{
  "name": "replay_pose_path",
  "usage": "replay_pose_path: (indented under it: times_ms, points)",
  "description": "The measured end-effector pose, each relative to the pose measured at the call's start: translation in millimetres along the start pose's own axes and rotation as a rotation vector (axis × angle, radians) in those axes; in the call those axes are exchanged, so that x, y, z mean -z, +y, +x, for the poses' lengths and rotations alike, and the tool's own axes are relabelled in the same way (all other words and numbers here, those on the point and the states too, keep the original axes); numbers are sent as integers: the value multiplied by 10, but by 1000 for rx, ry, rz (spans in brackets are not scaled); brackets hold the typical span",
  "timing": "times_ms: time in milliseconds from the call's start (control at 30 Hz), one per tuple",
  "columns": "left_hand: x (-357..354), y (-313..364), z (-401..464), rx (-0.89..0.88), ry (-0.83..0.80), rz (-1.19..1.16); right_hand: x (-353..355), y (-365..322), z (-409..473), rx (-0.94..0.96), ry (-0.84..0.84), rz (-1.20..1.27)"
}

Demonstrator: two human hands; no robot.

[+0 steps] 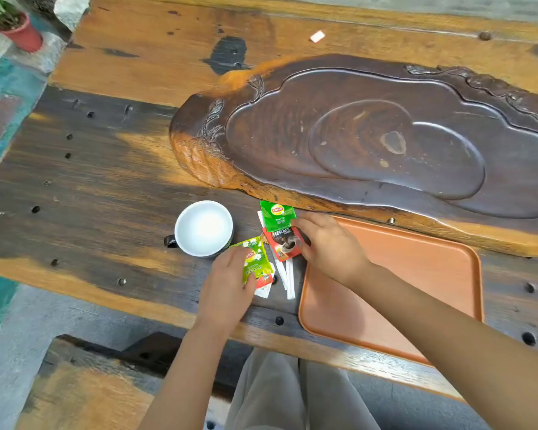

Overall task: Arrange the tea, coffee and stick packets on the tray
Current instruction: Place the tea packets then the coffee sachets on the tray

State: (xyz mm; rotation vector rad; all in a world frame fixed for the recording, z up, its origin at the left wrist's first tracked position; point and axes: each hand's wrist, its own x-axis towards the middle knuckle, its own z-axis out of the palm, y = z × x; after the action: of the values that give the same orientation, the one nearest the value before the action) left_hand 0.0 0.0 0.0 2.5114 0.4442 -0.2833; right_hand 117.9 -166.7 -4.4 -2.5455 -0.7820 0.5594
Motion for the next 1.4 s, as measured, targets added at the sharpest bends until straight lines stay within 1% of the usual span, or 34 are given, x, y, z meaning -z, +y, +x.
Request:
replay_pose_path:
  times_ms: [67,167,233,300,433,500,567,700,767,833,967,1033,1100,1200,1267,1400]
  points:
    - [-111,-54,48,-14,-35,65,-69,-20,164,47,-53,-40]
    - [-275,-142,77,13,-155,152,-150,-15,380,80,-153,-138]
    - [-333,-205,80,13,-147,171,-221,29,463,77,-197,-200]
    - [-331,-222,69,5,-106,160,-262,57,495,70,-191,-227]
    - [-337,-258,22,-92,21,135,-414,113,483,170,-11,-307]
    - [-324,-242,-13,-104,47,107,-477,142,462,201,29,-361]
    - [-301,-194,-51,-108,87,102,-468,130,419,236,72,-322]
    - [-181,-90,-150,-97,157,108,-209,28,202,299,306,-101]
    - [-74,-25,-238,-115,171,96,-64,56,-31,259,418,14]
    - [20,43,-347,-146,208,67,34,208,-323,188,472,65]
    - [93,189,-446,-265,379,71,99,656,-919,94,496,-29]
    - [6,325,-370,-342,452,70,103,827,-1112,67,513,-105]
    - [-192,504,-231,-419,423,87,61,938,-1215,64,512,-175]
    - [-620,741,-55,-518,286,70,-100,1026,-1274,83,490,-220]
    - [-859,818,-2,-541,208,67,-216,1051,-1300,89,482,-198]
    - [-1099,767,4,-522,73,90,-367,1053,-1337,102,478,-168]
